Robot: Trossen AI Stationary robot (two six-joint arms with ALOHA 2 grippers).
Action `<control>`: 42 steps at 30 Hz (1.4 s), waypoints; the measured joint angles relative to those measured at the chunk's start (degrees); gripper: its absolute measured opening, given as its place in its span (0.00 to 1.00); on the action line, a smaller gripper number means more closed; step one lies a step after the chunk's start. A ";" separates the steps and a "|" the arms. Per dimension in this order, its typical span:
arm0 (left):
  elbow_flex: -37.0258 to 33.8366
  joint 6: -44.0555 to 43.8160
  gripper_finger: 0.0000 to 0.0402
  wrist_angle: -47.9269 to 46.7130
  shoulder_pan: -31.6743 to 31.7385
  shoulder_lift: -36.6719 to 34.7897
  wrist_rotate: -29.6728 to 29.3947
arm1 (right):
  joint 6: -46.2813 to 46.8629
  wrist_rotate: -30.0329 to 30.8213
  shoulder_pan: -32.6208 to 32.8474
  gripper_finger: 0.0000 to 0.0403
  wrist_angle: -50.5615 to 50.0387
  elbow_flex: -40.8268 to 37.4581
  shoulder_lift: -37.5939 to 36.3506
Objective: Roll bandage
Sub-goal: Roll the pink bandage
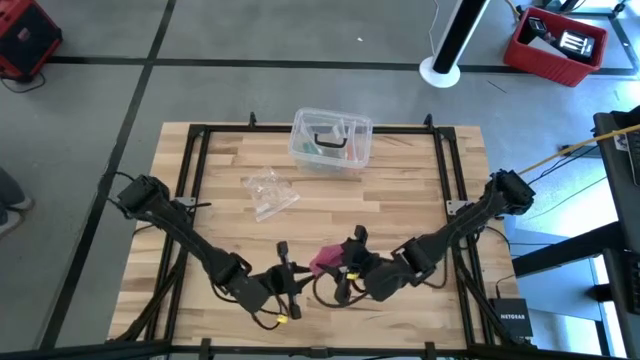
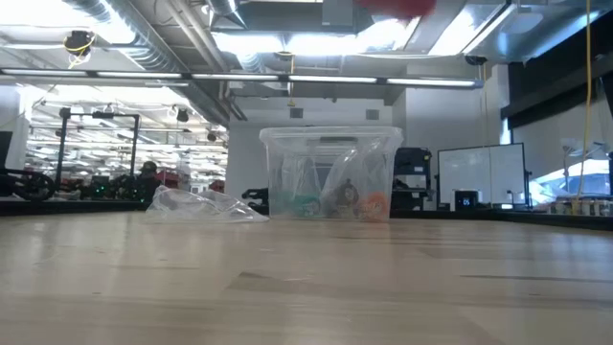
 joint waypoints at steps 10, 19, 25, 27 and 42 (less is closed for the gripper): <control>-2.87 -15.34 0.04 6.66 1.50 13.35 3.49 | 9.14 -1.20 -0.40 0.50 6.51 -7.41 9.55; -2.87 -20.84 0.04 8.60 1.68 20.47 4.30 | 13.44 -2.98 -0.85 0.50 8.59 -7.36 18.11; -2.87 -22.21 0.04 6.56 1.60 21.63 4.53 | 13.45 -2.95 -0.81 0.50 13.00 -7.27 21.82; -2.87 -23.69 0.04 5.01 1.59 21.63 4.67 | 13.40 -2.94 -0.81 0.50 13.94 -7.24 22.79; -2.80 -27.54 0.27 -6.80 -1.64 14.86 9.50 | 13.11 -2.37 -0.75 0.50 14.95 -7.33 23.79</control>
